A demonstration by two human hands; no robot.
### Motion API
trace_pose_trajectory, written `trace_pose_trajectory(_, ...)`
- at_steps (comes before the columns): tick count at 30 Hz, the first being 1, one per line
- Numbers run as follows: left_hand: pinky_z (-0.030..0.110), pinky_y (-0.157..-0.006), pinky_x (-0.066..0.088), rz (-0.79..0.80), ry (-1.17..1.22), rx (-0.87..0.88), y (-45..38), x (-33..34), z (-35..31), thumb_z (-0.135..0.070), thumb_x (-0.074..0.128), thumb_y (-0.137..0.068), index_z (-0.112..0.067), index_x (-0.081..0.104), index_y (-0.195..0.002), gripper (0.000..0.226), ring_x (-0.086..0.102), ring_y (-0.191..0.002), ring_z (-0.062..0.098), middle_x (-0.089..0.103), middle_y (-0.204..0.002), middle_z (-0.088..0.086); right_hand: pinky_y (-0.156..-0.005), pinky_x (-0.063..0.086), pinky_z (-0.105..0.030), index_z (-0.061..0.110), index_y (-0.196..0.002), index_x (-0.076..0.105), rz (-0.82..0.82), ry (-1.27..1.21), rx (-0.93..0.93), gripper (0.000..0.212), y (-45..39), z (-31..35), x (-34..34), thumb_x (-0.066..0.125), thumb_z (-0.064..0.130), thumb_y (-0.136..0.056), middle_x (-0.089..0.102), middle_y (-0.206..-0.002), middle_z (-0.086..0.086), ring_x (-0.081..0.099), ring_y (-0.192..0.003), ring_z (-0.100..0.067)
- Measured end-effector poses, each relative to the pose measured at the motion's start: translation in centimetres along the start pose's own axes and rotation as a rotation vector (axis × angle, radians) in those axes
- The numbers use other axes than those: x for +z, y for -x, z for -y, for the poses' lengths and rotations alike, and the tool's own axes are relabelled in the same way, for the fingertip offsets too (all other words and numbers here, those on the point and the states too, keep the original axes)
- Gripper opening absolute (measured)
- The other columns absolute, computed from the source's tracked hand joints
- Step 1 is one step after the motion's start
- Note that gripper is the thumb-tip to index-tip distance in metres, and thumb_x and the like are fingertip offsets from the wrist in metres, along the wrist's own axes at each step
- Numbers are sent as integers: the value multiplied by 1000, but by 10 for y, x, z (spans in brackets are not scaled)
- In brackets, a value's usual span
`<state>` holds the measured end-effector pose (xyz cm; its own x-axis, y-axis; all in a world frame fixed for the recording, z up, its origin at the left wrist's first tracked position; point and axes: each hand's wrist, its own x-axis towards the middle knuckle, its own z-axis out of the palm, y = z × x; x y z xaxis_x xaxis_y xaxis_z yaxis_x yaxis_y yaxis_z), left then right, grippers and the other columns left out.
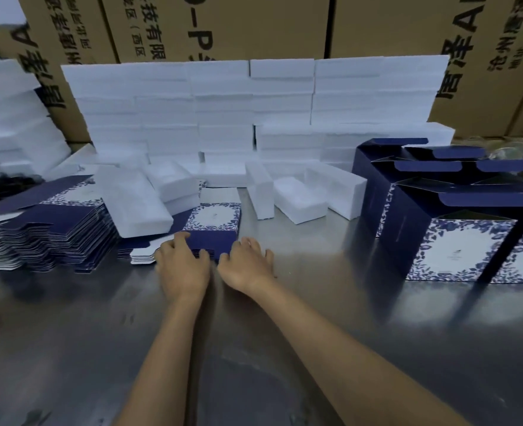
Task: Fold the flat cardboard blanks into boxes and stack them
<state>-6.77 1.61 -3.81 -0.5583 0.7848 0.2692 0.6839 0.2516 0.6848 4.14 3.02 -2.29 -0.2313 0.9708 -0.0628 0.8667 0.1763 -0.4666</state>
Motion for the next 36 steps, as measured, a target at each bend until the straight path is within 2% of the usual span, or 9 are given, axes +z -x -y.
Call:
trace_pose_trajectory(5, 44, -102, 39, -151, 79, 53, -8, -7, 2, -8, 62, -91, -5, 68, -120, 29, 50, -121, 36, 65, -125, 16, -107, 34, -45, 1, -111, 64, -253, -116, -17, 42, -4, 13, -2, 36, 31, -105, 61, -120, -13, 46, -126, -30)
trace_pose_trajectory(8, 42, -96, 45, -203, 193, 50, -9, -13, -1, -12, 63, -91, -8, 72, -114, 24, 58, -114, 32, 70, -116, 12, -87, 46, -38, 6, -93, 60, -364, -554, 40, 33, -11, 17, -17, 49, 36, -102, 61, -90, -3, 57, -101, -28)
trace_pose_trajectory(12, 34, -82, 44, -211, 277, 44, -5, -16, -11, -16, 61, -90, -11, 72, -106, 20, 60, -104, 27, 71, -105, 6, -65, 58, -28, 6, -107, 60, -41, -1415, 273, 22, -34, 25, -46, 67, 24, -97, 68, -95, -7, 64, -83, -22)
trace_pose_trajectory(14, 36, -84, 45, -194, 276, 56, -2, -17, -15, -16, 60, -87, -11, 70, -102, 18, 57, -103, 27, 70, -100, 5, -66, 58, -33, 5, -103, 62, 7, -1409, 267, 6, -42, 24, -50, 63, 7, -97, 67, -92, -10, 64, -75, -21)
trace_pose_trajectory(16, 43, -91, 45, -198, 252, 66, 1, -17, -19, -18, 60, -87, -11, 68, -101, 18, 50, -106, 27, 67, -101, 5, -64, 55, -33, 12, -90, 59, -22, -1316, 217, 14, -44, 24, -55, 57, -1, -96, 65, -86, -7, 61, -72, -19)
trace_pose_trajectory(22, 37, -93, 35, -252, 348, 117, 6, -21, -29, -21, 45, -94, -17, 67, -97, 22, 38, -97, 16, 59, -102, 1, -47, 52, -24, 20, -90, 65, -201, -1213, 1, 22, -25, 7, -91, 54, 2, -97, 70, -85, -3, 65, -51, -10)
trace_pose_trajectory(27, 44, -103, 38, -165, 462, 83, 10, -18, -34, -16, 49, -93, -14, 61, -116, 26, 42, -111, 22, 59, -115, 4, -54, 54, -27, 25, -100, 69, -312, -1143, -68, 18, 12, -37, -119, 58, 10, -100, 76, -88, 1, 71, -67, -12)
trace_pose_trajectory(30, 43, -108, 36, -22, 550, 9, 14, -14, -39, -21, 50, -97, -13, 51, -137, 41, 45, -125, 25, 56, -129, 5, -71, 55, -33, 22, -122, 67, -343, -1143, -48, 22, 37, -70, -127, 60, 16, -102, 77, -111, -2, 73, -93, -18)
trace_pose_trajectory(36, 6, -71, 43, 397, 860, -60, 22, -15, -51, -36, 61, -95, -34, 55, -135, 41, 61, -93, -12, 63, -122, -22, -58, 54, -25, 34, -138, 56, -327, -1247, -96, 40, 88, -132, -121, 59, 17, -102, 74, -122, 4, 73, -95, -15)
